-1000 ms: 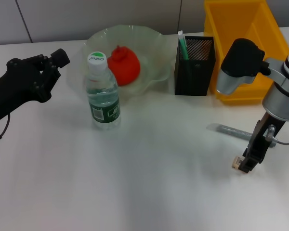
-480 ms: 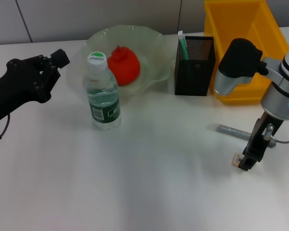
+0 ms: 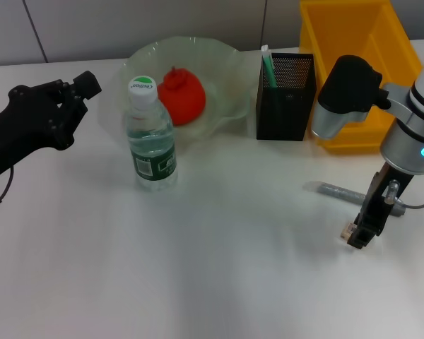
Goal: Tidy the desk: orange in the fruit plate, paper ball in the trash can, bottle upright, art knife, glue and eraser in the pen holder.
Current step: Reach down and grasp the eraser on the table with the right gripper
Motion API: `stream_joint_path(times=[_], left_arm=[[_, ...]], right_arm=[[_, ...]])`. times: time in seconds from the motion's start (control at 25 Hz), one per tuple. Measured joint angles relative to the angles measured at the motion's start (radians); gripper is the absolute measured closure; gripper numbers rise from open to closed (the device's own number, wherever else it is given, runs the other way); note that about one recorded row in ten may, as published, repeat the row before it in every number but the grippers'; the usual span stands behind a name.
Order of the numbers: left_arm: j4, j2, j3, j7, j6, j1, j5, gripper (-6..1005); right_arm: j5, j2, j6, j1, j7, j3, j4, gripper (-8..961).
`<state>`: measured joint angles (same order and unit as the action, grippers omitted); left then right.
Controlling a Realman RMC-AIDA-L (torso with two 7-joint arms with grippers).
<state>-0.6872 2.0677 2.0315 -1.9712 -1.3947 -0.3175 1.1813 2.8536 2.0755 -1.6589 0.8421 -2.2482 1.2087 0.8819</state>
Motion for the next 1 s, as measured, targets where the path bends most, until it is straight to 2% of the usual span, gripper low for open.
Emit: stream_joint_path(times=[0.76,1.0], left_arm=[[0.002,0.000,0.003,0.000,0.008,0.000,0.000,999],[0.012,0.000,0.011,-0.002,0.008,-0.002,0.000,999]], right_arm=[[0.000,0.000,0.010,0.016,0.003,0.000,-0.026,693],[0.001,0.000,0.011,0.017,0.001,0.000,-0.028,694]])
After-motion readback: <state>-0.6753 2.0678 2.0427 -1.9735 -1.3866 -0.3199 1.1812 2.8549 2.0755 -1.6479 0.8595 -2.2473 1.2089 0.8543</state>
